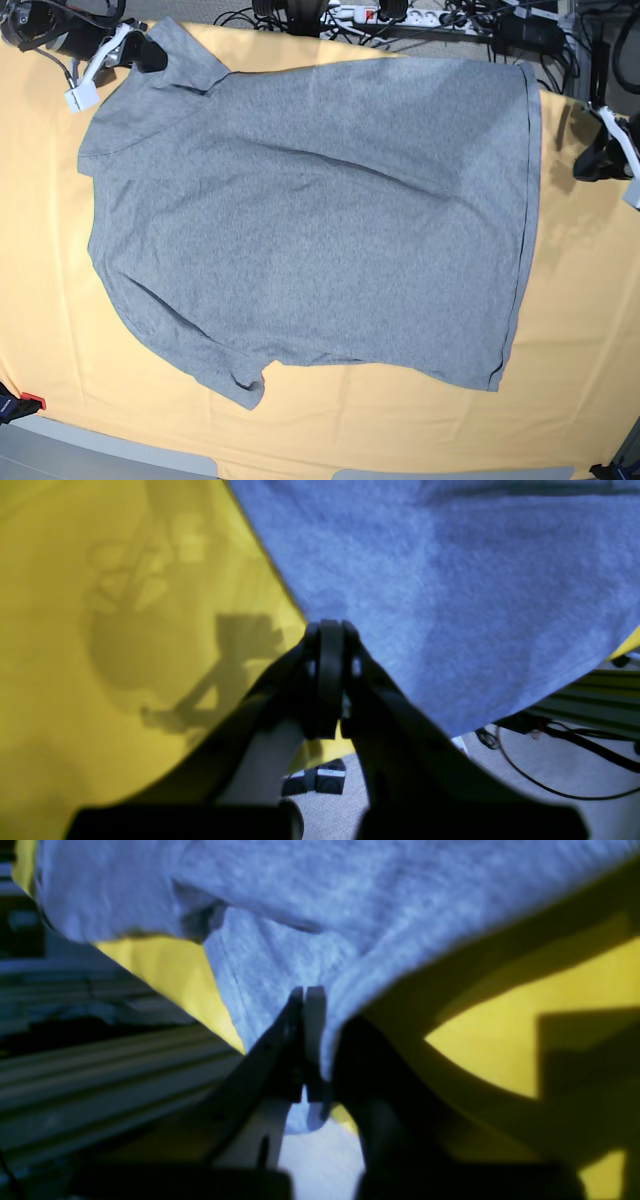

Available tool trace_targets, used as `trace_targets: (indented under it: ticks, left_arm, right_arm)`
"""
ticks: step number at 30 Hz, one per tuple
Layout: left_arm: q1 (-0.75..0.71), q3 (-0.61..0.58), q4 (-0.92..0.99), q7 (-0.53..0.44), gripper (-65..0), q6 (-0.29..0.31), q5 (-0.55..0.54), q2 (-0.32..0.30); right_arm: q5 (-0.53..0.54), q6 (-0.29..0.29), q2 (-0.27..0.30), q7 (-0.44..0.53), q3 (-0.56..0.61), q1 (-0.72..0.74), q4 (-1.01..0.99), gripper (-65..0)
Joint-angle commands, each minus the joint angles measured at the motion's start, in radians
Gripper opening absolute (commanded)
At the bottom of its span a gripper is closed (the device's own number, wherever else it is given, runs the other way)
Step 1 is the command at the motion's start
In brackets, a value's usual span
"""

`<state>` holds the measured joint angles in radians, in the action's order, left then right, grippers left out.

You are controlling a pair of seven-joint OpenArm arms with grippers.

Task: Layout the t-shirt on the table in an organized manner, then fold the t-shirt properly
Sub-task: 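Adjust grips on the collar-side corners with both grippers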

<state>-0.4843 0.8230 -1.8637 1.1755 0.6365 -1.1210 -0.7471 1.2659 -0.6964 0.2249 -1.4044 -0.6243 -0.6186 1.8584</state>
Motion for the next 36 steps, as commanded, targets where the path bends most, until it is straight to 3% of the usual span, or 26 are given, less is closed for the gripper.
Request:
trace_targets:
  ticks: [1,11,16,22,29,36]
  left_arm:
    - [-0.003,0.035,-0.01,-0.011,-61.3,-0.005,-0.013,-0.004]
    - [-0.176,0.275,-0.01,-0.036,-33.3,-0.058,-0.013,0.238]
    - [-0.23,0.268,0.024,-0.042,-33.1,-0.069,-0.021,0.349]
    - [-0.267,0.266,0.053,-0.031,-33.1,-0.06,-0.052,0.411]
    - [-0.263,0.221,0.053,-0.036,-33.1,-0.045,-0.059,0.431]
    - [-0.214,0.104,0.054,-0.07,-33.1,-0.065,0.039,0.439]
  right_arm:
    - [0.028,-0.002,0.021,0.008,-0.006,-0.002,0.032,-65.0]
    - [0.017,-0.002,0.028,0.008,-0.006,-0.002,0.09,-65.0]
    - [0.017,-0.002,0.028,0.008,-0.006,-0.002,0.09,-65.0]
    - [0.018,-0.002,0.057,0.008,-0.006,-0.002,0.09,-65.0]
    - [0.018,-0.002,0.105,0.008,-0.006,-0.002,0.09,-65.0]
    - [0.018,-0.002,0.108,0.008,-0.006,-0.002,0.09,-65.0]
